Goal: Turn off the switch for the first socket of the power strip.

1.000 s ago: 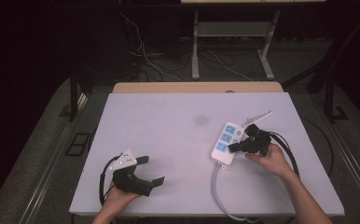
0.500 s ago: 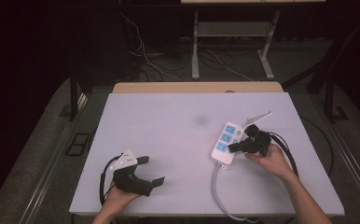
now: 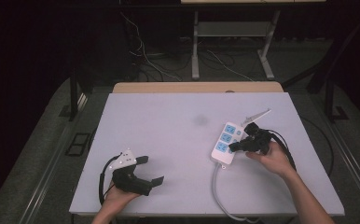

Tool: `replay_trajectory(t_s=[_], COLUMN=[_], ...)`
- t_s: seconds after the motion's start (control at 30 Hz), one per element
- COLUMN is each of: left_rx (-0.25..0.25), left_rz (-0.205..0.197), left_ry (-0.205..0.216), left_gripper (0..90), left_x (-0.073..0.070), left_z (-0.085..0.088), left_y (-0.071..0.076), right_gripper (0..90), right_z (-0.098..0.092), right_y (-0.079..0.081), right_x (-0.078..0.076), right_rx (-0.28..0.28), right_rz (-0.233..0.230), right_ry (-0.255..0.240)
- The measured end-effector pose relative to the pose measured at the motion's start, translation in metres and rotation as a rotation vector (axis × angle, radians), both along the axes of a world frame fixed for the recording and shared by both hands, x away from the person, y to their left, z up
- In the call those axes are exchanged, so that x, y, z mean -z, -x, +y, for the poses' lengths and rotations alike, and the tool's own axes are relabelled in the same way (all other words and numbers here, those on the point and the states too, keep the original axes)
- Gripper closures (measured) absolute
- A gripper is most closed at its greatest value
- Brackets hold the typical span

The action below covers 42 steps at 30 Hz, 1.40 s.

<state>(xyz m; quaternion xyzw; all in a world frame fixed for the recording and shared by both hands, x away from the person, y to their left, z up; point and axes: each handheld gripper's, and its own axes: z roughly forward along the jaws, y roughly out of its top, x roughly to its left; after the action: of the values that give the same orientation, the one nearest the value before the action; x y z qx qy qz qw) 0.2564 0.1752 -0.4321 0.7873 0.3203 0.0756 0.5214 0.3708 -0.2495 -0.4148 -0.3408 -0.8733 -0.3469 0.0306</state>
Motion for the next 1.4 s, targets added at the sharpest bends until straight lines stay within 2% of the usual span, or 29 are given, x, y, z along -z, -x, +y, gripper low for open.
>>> replay_trajectory(t_s=[0.33, 1.03, 1.17, 1.27, 1.3, 1.33, 1.4], left_rx=[-0.001, 0.0, 0.002, 0.004, 0.004, 0.004, 0.003], left_rz=[0.002, -0.001, -0.002, -0.003, -0.005, -0.007, -0.008], left_ry=[-0.002, -0.003, 0.003, 0.004, 0.005, 0.005, 0.008], left_gripper=[0.0, 0.0, 0.0, 0.0, 0.0, 0.0, 0.0], left_x=[0.0, 0.0, -0.001, -0.001, -0.001, -0.001, -0.002], left_z=[0.0, 0.001, 0.0, 0.0, 0.0, 0.0, 0.0], left_y=[0.0, 0.001, 0.002, 0.002, 0.002, 0.003, 0.003], right_gripper=[90.0, 89.5, 78.6, 66.4, 66.4, 54.7, 43.4], right_z=[-0.009, -0.038, -0.044, -0.048, -0.048, -0.05, -0.052], right_y=[0.001, 0.012, 0.017, 0.02, 0.02, 0.023, 0.026], right_x=[-0.01, -0.034, -0.039, -0.042, -0.042, -0.045, -0.047], right_rx=[0.021, 0.11, 0.158, 0.197, 0.197, 0.229, 0.259], right_rz=[-0.016, -0.055, -0.06, -0.07, -0.07, -0.082, -0.089], right_ry=[-0.044, -0.118, -0.13, -0.14, -0.14, -0.14, -0.142])
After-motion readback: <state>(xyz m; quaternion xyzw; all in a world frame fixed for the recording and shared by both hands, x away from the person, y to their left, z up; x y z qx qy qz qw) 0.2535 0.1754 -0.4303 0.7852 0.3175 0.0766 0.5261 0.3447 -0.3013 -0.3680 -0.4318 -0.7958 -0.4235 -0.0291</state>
